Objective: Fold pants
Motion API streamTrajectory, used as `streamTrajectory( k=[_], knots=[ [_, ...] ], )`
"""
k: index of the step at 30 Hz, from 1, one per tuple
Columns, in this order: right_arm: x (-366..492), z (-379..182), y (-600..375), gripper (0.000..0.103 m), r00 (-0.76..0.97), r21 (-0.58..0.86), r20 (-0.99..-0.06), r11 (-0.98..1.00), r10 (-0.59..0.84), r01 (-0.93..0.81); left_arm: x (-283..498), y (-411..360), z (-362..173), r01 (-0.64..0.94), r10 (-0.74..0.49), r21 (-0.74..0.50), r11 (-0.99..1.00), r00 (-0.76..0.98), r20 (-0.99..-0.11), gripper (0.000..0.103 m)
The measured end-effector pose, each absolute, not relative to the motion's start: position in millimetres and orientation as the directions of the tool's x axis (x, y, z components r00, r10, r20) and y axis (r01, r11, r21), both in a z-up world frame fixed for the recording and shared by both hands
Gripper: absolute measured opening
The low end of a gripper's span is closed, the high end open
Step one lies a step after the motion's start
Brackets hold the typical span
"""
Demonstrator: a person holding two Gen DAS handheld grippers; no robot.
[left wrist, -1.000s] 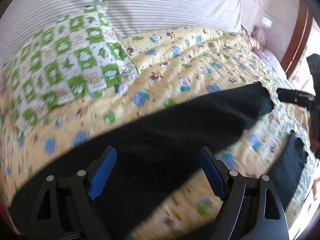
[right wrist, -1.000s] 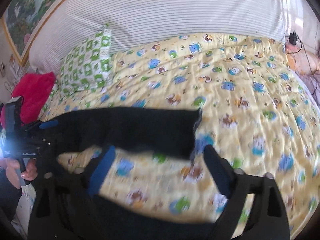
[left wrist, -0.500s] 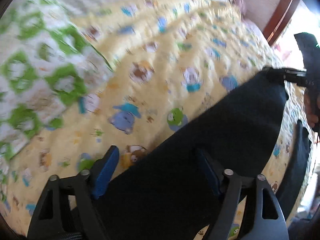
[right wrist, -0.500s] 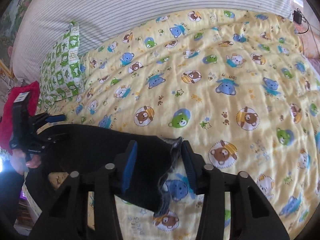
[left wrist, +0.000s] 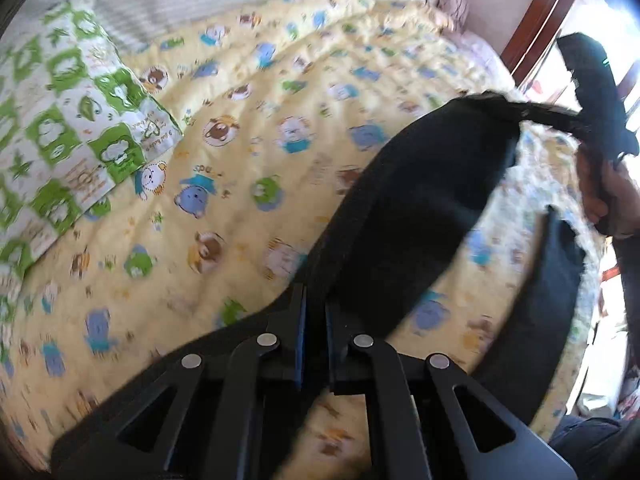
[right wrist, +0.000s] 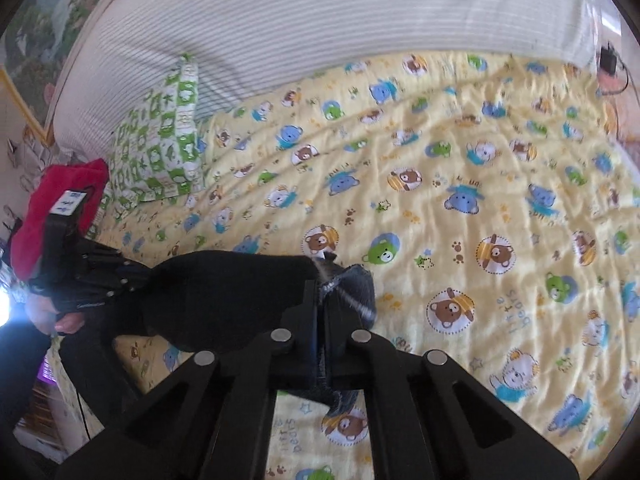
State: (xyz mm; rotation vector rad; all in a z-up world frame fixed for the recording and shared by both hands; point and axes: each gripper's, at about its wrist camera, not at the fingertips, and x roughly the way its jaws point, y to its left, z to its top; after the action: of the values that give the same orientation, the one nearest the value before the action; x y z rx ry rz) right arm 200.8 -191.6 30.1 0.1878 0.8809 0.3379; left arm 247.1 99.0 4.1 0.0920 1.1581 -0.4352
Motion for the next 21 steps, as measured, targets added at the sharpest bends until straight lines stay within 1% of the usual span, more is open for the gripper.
streamTrajectory(
  k=[3,7,10,16,21],
  knots=[
    [187,33,-193,0.003,0.599,0.285,-0.716,0.934,0.358,-0.217,222,95,21,0.365,-0.313,-0.176,0.914,0.359,-0.879,0.006],
    [162,34,-205,0.003,0.616,0.305,-0.695,0.928,0.371,-0.215,184,90,41,0.353,-0.354,-0.22,0.909,0.379,-0.855,0.006],
    [139,35,-214,0.003,0.64,0.327,-0.66,0.917,0.393,-0.226,151,81,52,0.364,-0.386,-0.246,0.899,0.386,-0.838,0.006],
    [89,30,-225,0.003,0.682,0.329,-0.614,0.914,0.399,-0.239,103,50,50,0.385,-0.442,-0.297,0.874,0.373,-0.816,0.006],
    [50,28,-234,0.003,0.714,0.335,-0.576,0.912,0.398,-0.238,74,30,40,0.398,-0.462,-0.316,0.861,0.353,-0.814,0.006]
  ],
)
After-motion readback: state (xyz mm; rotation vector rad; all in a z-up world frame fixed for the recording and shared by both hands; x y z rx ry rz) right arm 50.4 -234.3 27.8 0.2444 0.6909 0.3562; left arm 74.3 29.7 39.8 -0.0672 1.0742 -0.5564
